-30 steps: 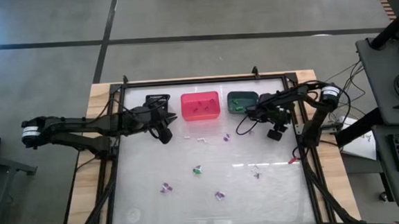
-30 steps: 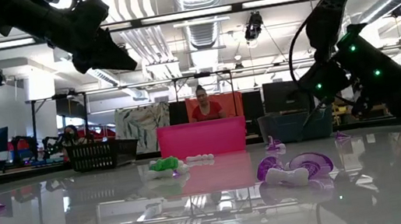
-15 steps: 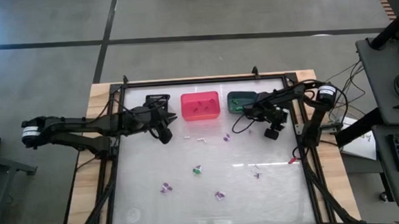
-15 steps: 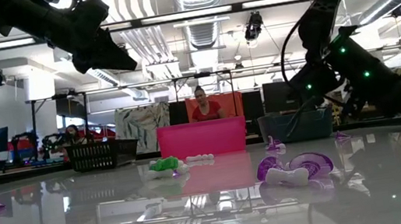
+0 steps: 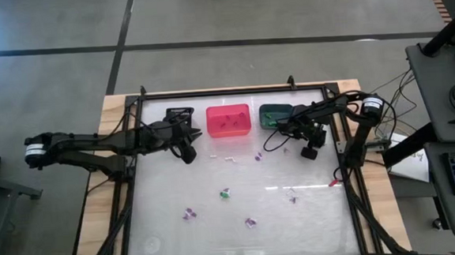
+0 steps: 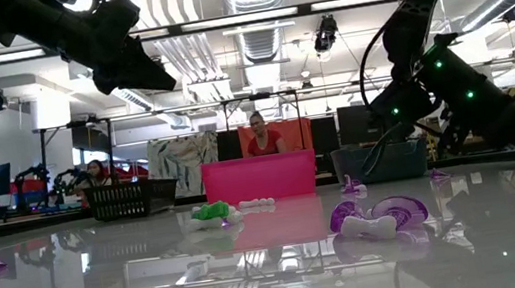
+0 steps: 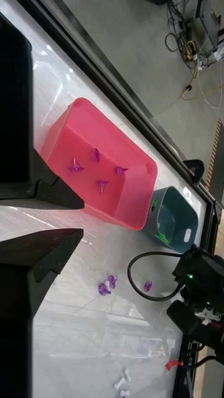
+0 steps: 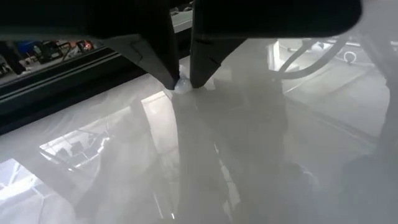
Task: Sort Halloween decoration
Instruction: Put the white bone toy into the black bin
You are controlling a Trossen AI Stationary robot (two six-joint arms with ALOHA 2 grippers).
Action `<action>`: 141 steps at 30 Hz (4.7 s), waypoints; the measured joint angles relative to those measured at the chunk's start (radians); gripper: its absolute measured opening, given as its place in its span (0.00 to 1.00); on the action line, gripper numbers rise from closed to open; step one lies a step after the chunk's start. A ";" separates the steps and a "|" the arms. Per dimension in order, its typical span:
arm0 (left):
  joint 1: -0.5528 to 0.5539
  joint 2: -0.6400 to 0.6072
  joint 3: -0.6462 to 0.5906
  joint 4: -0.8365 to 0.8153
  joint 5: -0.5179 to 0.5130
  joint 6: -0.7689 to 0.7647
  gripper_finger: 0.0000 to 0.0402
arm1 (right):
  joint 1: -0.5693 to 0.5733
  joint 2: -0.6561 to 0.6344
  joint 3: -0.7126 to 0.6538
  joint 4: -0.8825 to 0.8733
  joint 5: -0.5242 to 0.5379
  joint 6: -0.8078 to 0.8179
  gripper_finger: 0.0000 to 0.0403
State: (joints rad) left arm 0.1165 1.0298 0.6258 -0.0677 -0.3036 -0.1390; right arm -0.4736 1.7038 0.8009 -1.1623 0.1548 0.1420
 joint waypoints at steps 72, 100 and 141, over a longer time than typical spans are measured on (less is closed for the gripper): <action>-0.424 -0.403 -0.001 0.043 -0.004 -0.081 0.11 | 0.130 0.427 0.725 1.786 -0.322 0.049 0.02; -0.424 -0.364 -0.001 0.091 -0.054 -0.019 0.11 | 0.183 0.502 0.785 1.773 -0.286 0.042 0.08; -0.382 0.076 0.003 0.029 -0.151 -0.001 0.09 | 0.423 -0.316 0.344 0.995 -0.245 -0.020 0.32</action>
State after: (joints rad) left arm -0.2652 1.1060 0.6290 -0.0385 -0.4545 -0.1404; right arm -0.0506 1.3874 1.1454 -0.1673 -0.0898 0.1222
